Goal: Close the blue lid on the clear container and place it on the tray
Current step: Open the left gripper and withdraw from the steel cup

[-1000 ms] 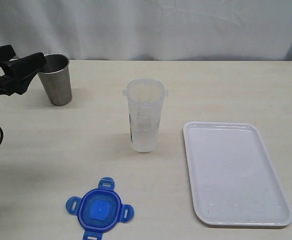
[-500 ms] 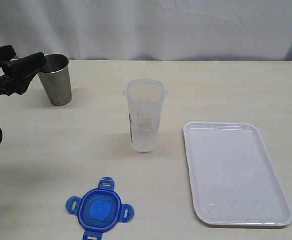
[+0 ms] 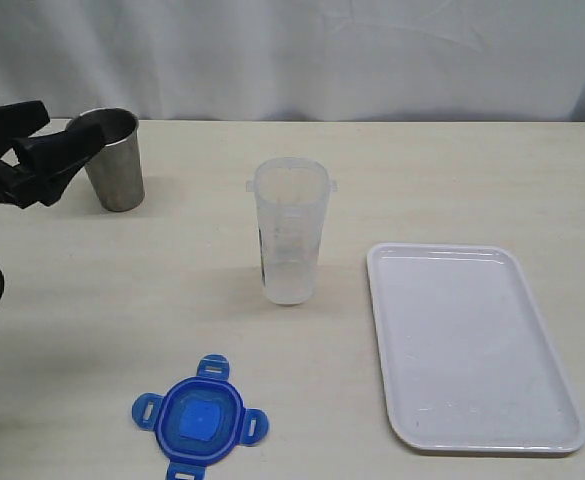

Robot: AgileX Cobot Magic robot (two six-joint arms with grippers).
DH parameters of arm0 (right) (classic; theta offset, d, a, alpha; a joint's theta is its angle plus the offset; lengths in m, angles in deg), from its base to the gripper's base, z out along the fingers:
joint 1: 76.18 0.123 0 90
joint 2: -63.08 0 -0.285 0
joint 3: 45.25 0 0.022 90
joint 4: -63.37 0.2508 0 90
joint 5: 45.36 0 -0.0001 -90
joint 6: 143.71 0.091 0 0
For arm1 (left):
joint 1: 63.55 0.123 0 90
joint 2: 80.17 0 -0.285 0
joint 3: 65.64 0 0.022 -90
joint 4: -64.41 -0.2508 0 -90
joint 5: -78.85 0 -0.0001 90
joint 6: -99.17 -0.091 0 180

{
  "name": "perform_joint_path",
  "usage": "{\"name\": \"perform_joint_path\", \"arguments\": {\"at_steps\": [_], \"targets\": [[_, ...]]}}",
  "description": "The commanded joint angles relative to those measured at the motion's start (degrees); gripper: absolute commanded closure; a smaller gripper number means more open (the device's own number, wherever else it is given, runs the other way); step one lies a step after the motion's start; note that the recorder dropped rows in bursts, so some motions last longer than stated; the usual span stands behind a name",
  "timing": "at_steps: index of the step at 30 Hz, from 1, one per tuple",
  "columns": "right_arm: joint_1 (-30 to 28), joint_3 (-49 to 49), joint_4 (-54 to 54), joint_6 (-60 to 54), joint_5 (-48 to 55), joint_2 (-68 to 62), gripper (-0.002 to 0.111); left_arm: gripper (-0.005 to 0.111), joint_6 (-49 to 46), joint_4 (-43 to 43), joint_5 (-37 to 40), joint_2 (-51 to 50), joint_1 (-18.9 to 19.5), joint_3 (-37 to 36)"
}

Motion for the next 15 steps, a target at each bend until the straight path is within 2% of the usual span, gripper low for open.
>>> {"name": "perform_joint_path", "arguments": {"at_steps": [1,3,6,9,12,15], "targets": [[-0.4,0.0,0.1,0.0,-0.6,0.2,0.104,0.039,2.0,-4.4,-0.6,0.3,0.0,2.0],[-0.4,0.0,0.1,0.0,-0.6,0.2,0.104,0.059,4.1,-4.7,-0.6,0.3,0.0,2.2],[-0.4,0.0,0.1,0.0,-0.6,0.2,0.104,0.074,4.2,-4.7,-0.6,0.3,0.0,2.2],[-0.4,0.0,0.1,0.0,-0.6,0.2,0.104,0.08,4.3,-6.0,-0.6,0.3,0.0,2.2],[-0.4,0.0,0.1,0.0,-0.6,0.2,0.104,0.08,5.6,-8.4,-0.6,0.3,0.0,2.2],[-0.4,0.0,0.1,0.0,-0.6,0.2,0.104,0.08,12.1,-10.6,-0.1,0.3,0.0,2.2]]}}
